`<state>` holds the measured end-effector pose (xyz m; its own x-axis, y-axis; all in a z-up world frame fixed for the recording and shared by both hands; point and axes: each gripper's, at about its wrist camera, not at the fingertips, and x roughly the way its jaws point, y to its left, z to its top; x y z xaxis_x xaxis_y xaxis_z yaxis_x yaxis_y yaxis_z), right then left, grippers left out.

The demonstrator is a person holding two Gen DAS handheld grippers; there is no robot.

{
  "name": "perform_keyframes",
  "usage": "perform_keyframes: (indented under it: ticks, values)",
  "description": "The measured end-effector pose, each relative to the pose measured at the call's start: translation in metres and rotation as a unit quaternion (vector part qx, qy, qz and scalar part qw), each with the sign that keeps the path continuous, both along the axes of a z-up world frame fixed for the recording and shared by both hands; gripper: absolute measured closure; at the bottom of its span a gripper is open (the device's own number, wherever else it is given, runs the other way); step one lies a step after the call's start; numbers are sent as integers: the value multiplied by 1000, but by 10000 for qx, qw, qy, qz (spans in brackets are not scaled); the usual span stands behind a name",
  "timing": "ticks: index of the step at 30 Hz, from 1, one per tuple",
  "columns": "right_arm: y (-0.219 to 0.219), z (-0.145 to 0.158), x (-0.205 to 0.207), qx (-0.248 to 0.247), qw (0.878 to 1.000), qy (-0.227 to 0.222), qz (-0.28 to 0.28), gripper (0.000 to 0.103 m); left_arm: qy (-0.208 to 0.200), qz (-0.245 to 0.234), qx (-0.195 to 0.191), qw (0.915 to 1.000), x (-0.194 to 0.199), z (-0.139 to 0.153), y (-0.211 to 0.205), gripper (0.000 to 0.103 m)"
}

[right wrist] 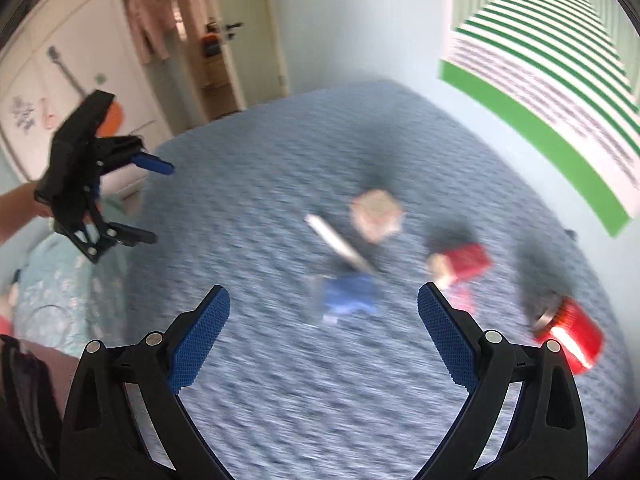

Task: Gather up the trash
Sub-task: 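Move both open grippers back over the blanket toward the remaining items, then grasp the white stick with the left gripper while the right grasps the purple card pack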

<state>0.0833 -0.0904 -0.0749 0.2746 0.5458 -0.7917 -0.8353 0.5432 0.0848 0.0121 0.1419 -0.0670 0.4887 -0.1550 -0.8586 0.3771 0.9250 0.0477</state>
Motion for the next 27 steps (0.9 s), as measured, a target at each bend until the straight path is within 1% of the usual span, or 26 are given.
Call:
perform_keyframes:
  ticks: [2,5,7,11,14,17,18,20,23,25,26,27]
  values:
    - [-13,-8,19,-82,9997,-39,-206,9,21,-97,-33,9999,22,-4,-11,9]
    - [-26,-19,39,-127,9995,56,-283,9,75,-240,11,9997,52,-14,-26,9]
    - [-31,-28,50,-211,9994,84,-260,9,123,-292,111,9994,70,-22,-35,9]
    - [-31,-46,69,-365,9992,153,-31,10,237,-423,166,9987,100,-37,-46,12]
    - [-25,-57,82,-410,9989,232,86,10,348,-568,201,9976,117,-49,-50,13]
    - [-24,-70,96,-425,9986,309,104,10,469,-759,267,9957,130,-61,-54,18]
    - [-22,-73,100,-417,9985,356,90,10,506,-821,283,9949,133,-65,-56,21]
    - [-20,-81,109,-414,9982,432,84,10,569,-955,366,9931,140,-74,-59,22]
    - [-15,-92,117,-442,9979,447,128,11,520,-1142,519,9907,146,-82,-66,23]
    - [-10,-98,120,-477,9980,380,172,13,558,-1255,550,9890,149,-87,-69,40]
    - [-7,-103,123,-545,9976,359,210,16,609,-1282,571,9882,151,-91,-70,42]
    - [-5,-106,124,-622,9973,335,213,23,630,-1299,587,9878,154,-94,-72,43]
